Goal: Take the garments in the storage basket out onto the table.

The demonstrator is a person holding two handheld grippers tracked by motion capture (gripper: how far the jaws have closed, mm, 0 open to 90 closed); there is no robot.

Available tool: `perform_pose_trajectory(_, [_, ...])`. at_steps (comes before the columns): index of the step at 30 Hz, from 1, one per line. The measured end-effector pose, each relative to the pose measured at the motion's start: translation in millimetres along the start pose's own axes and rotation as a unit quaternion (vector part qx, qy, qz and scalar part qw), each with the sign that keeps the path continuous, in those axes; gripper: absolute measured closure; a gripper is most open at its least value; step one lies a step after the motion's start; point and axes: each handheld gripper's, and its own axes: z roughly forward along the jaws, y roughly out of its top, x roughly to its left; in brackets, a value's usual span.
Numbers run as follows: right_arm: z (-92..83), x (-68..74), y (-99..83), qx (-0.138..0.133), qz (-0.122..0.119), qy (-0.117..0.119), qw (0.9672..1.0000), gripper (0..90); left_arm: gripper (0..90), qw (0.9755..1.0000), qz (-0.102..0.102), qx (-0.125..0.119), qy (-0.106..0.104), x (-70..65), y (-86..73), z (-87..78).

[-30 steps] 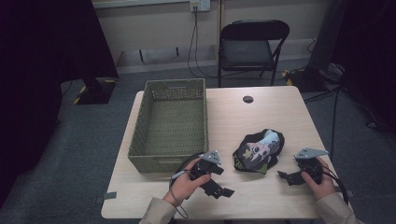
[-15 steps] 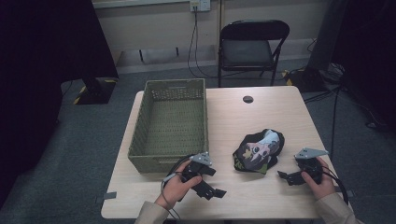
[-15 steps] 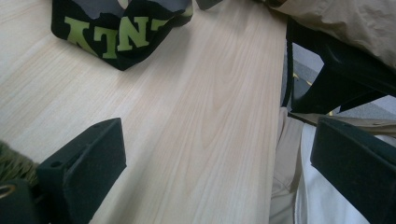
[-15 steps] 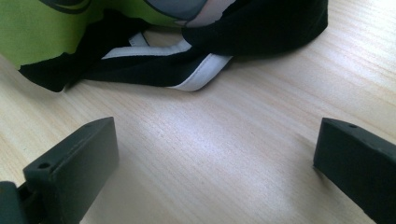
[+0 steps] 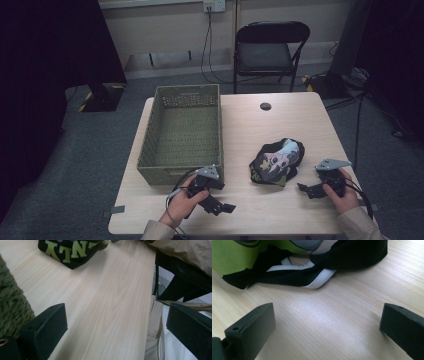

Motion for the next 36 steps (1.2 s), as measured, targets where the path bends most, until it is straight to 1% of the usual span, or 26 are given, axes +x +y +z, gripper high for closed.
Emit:
perform_pose_trajectory(4, [0.0,0.0,0.0,0.000,0.000,0.000,1.0000,0.0,2.9,1.0000,-0.004,-0.004,0.007,2.1,-3.6,-4.9])
perform_pose_trajectory(11, [0.0,0.0,0.0,0.000,0.000,0.000,1.0000,0.0,2.9,0.9999,-0.006,-0.005,0.013,3.8,-10.2,-11.9])
perform_pose_trajectory(16, [0.0,0.0,0.0,0.000,0.000,0.000,1.0000,0.0,2.9,0.9997,-0.011,-0.009,0.019,5.5,-15.6,-17.3])
perform_pose_trajectory(28, [0.0,0.0,0.0,0.000,0.000,0.000,1.0000,0.0,2.9,0.9993,-0.011,-0.016,0.033,8.5,-25.7,-30.1])
perform_pose_trajectory(34, [0.0,0.0,0.0,0.000,0.000,0.000,1.0000,0.0,2.8,0.9991,-0.009,-0.013,0.039,10.0,-31.3,-34.2])
perform_pose_trajectory(36, [0.0,0.0,0.0,0.000,0.000,0.000,1.0000,0.0,2.8,0.9990,-0.011,-0.014,0.040,10.8,-33.4,-36.1])
